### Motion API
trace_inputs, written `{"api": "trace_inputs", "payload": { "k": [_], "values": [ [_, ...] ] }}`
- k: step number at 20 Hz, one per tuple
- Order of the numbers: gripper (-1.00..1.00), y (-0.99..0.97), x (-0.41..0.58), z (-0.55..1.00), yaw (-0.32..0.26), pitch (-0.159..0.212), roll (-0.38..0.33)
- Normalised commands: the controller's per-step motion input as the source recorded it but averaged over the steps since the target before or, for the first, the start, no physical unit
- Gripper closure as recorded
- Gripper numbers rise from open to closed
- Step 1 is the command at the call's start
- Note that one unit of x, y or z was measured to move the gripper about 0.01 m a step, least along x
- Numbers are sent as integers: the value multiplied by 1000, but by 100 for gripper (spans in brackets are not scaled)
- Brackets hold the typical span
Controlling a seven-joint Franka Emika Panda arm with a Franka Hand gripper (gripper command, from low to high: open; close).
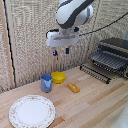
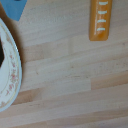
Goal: Please guide your gripper toward the loaf. Carefully hold the bread using your gripper. Position the gripper over the white dish. Gently place the bread on the white dish.
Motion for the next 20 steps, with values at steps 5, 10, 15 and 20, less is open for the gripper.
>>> {"api": "trace_inputs", "payload": {
  "k": [5, 10, 15, 20],
  "values": [
    [-100, -629, -87, -285, -37, 58, 0],
    [-100, -549, -118, -253, -60, 69, 0],
    [-100, -379, -153, -387, -33, 47, -21],
    [-100, -294, -176, -485, 4, 33, -51]
  ]
}}
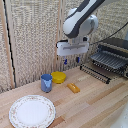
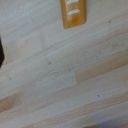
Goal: Please guide your gripper toward the loaf. Carefully hold the bread using your gripper. Position the gripper over the white dish. Gently place the bread on the white dish.
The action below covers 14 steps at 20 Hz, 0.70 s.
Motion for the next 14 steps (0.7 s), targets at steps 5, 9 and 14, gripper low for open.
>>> {"api": "trace_inputs", "payload": {
  "k": [5, 9, 14],
  "values": [
    [-100, -260, -189, -505, 84, 3, -56],
    [-100, -174, -327, -508, 172, 0, -67],
    [-100, -69, -389, -507, 241, 0, -62]
  ]
}}
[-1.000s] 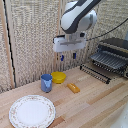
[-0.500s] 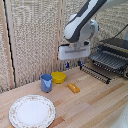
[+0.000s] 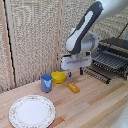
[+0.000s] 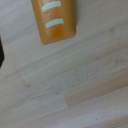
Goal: Please guide your gripper toward the loaf. Carefully hold the bread using your gripper. Position the gripper over the white dish. Gently place the bread on the white dish.
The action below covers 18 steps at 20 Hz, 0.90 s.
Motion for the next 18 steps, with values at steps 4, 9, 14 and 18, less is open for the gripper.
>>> {"api": "trace_inputs", "payload": {
  "k": [4, 9, 14, 18],
  "values": [
    [-100, -23, -216, -456, 275, -6, -52],
    [-100, -5, 133, -256, 231, -46, -48],
    [-100, -2, 333, -77, 182, -25, -16],
    [100, 0, 169, -2, 76, 18, -11]
  ]
}}
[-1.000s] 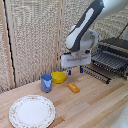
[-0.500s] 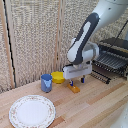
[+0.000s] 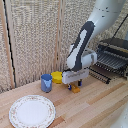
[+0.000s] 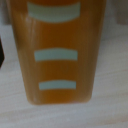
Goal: Please guide your gripper toward the loaf. Carefully hold the bread using your gripper. Position the gripper over the white dish. Gently place the bread on the white dish.
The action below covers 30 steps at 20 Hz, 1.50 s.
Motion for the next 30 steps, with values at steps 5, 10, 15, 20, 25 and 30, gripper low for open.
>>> {"api": "trace_inputs", "payload": {
  "k": [5, 10, 15, 20, 25, 30],
  "values": [
    [100, -26, 45, 0, 11, 34, 0],
    [100, -32, 0, 0, 0, -3, 0],
    [100, -10, 0, 59, 0, -71, 0],
    [100, -9, 4, 705, 0, -21, 27],
    [100, -34, 29, 1000, 9, 0, 10],
    [100, 122, 0, 1000, 11, 10, 0]
  ]
}}
